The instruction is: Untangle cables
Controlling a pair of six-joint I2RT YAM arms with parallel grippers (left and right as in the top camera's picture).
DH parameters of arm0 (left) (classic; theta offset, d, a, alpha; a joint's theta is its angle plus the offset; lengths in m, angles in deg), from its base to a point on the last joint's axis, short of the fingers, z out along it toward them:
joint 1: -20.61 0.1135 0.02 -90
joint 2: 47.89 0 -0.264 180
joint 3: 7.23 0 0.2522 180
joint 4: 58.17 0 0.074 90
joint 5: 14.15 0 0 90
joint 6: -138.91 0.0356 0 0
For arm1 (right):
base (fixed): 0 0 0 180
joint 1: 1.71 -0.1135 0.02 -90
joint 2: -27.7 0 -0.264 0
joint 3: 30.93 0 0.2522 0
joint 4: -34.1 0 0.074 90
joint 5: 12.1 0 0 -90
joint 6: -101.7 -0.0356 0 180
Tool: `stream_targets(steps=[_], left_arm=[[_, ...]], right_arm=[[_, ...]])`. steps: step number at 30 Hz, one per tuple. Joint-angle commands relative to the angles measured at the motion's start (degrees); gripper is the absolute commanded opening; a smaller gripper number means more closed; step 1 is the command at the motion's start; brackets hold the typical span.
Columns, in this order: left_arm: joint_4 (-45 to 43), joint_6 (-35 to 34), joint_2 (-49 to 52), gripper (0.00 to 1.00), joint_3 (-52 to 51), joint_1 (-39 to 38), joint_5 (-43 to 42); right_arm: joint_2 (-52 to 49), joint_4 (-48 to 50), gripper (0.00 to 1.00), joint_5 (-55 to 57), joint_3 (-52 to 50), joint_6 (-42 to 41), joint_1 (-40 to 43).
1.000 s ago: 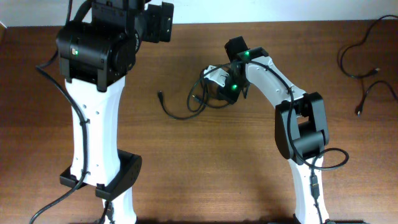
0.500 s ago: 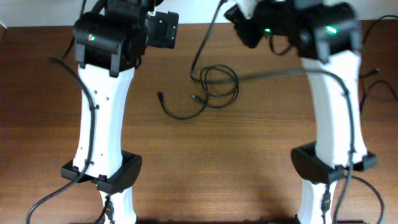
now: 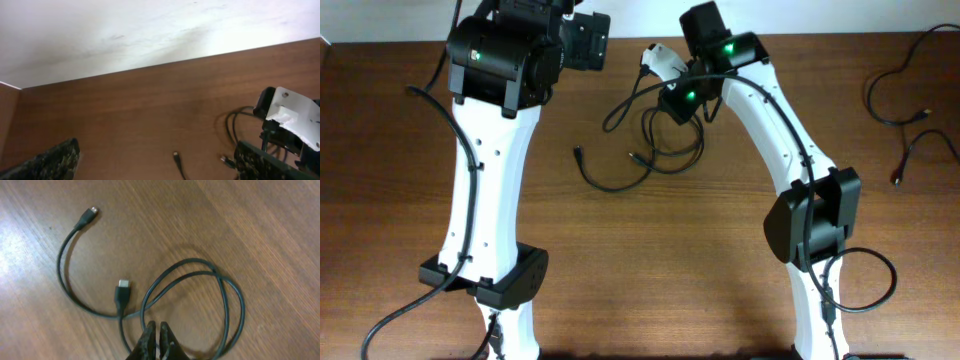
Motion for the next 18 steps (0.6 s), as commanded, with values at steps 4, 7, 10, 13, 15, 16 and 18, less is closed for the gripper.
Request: stream_targets(steps=[4, 7, 10, 13, 15, 16, 18], left_arm=[[-1.4, -0.8, -2.5, 0.99, 1.5, 0.1, 9.8], [-0.9, -1.0, -5.3, 0.99, 1.5, 2.1, 10.7], [1.1, -2.2, -6.7, 0.99, 1.5, 5.5, 10.1], [3.7, -2.4, -7.1, 0.99, 1.5, 9.7, 6.8], [4.2, -2.5, -7.1, 0.99, 1.5, 11.3, 3.0], [4.2, -2.5, -7.1, 0.99, 1.5, 11.5, 2.2], [4.0, -2.5, -7.1, 0.99, 1.5, 11.4, 2.2]], right_arm=[[2.4, 5.7, 0.04, -1.3, -9.5, -0.3, -1.1], [2.4, 5.8, 0.04, -1.3, -10.0, -0.3, -1.9], [2.4, 6.0, 0.04, -1.3, -10.0, -0.3, -2.8], [2.4, 6.1, 0.04, -1.3, -10.0, -0.2, -4.0], [2.4, 6.8, 0.04, -1.2, -10.1, 0.0, -4.8], [2.2, 7.4, 0.05, -1.0, -10.1, 0.0, -5.1], [1.5, 8.0, 0.35, -0.2, -10.1, -0.1, -5.2]])
